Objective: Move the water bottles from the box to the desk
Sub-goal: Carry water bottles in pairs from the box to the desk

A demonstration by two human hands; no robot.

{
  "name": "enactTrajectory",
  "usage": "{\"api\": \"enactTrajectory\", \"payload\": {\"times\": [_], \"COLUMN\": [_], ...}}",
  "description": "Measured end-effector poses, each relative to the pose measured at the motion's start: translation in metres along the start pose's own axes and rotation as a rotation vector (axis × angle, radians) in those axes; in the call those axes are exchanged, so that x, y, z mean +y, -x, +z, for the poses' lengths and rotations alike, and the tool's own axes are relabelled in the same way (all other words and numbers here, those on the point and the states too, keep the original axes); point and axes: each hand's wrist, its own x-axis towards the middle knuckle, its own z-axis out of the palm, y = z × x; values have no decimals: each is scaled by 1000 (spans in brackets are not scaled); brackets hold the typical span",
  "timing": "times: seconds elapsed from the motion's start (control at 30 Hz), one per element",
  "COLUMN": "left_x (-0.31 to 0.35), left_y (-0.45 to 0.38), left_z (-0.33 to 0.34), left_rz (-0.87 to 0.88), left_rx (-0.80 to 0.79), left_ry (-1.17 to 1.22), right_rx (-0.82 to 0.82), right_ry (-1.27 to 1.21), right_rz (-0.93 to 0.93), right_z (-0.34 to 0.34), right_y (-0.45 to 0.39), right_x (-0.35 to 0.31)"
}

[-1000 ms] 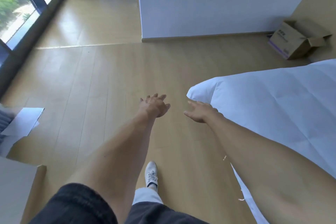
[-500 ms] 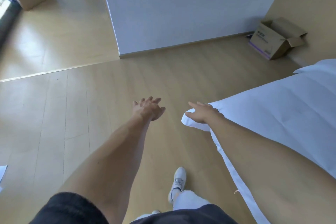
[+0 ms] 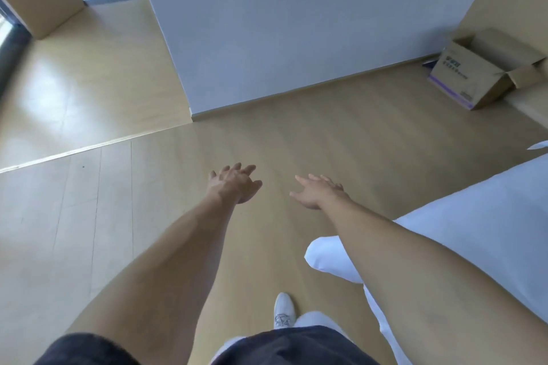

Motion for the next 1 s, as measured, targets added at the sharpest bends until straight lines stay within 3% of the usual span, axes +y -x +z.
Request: {"api": "enactTrajectory", "payload": {"times": [0.4,1.0], "left_x": [75,245], "left_y": [-191,-520], "left_z": [-91,-242], "left_rz": [145,576], "left_rx": [20,-52], "left_ry": [-58,-221], "right_rx": [20,88], "right_ry": [-50,-276], "right_rz": [85,486], "right_z": [-106,-293], "right_y": [-154,-380], "right_x": [43,143]}}
